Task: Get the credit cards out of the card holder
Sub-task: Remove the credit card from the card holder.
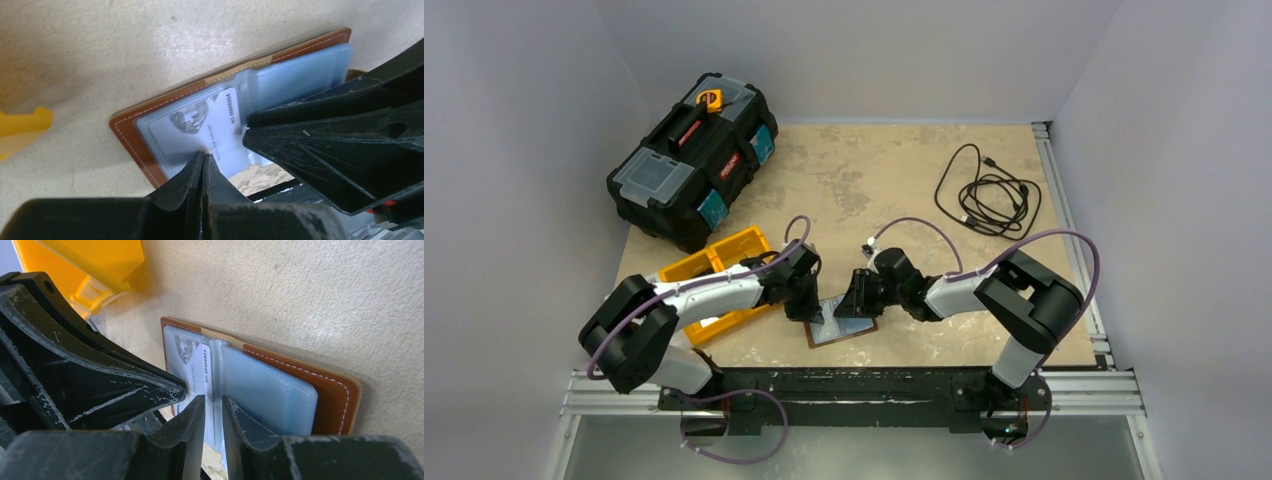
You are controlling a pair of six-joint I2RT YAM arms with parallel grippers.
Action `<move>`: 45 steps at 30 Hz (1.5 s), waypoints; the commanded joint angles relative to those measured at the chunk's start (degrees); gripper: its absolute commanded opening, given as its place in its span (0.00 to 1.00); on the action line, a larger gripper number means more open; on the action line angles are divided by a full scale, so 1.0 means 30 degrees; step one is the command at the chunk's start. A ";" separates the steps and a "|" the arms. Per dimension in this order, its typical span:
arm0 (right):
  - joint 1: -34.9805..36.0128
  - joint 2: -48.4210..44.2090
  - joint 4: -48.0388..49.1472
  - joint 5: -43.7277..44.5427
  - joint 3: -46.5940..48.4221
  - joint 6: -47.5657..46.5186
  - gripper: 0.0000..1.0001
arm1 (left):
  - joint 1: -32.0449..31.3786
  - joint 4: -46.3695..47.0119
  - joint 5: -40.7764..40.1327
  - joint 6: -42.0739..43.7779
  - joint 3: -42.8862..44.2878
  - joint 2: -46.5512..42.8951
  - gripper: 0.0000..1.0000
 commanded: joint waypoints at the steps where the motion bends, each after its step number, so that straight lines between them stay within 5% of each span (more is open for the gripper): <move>1: 0.0067 0.0939 -0.0624 0.0359 -0.0132 -0.0295 0.21 | -0.0216 0.0918 0.0143 0.0001 0.0095 0.0775 0.00; 11: 0.0067 0.1176 -0.0719 0.0282 -0.0293 -0.0255 0.21 | -0.0193 -0.2312 -0.2234 -0.0028 0.0198 -0.1400 0.05; 45: 0.0045 0.1070 0.0645 -0.0360 -0.0887 0.0267 0.17 | -0.0241 0.0039 -0.1092 -0.0767 -0.0055 0.1159 0.00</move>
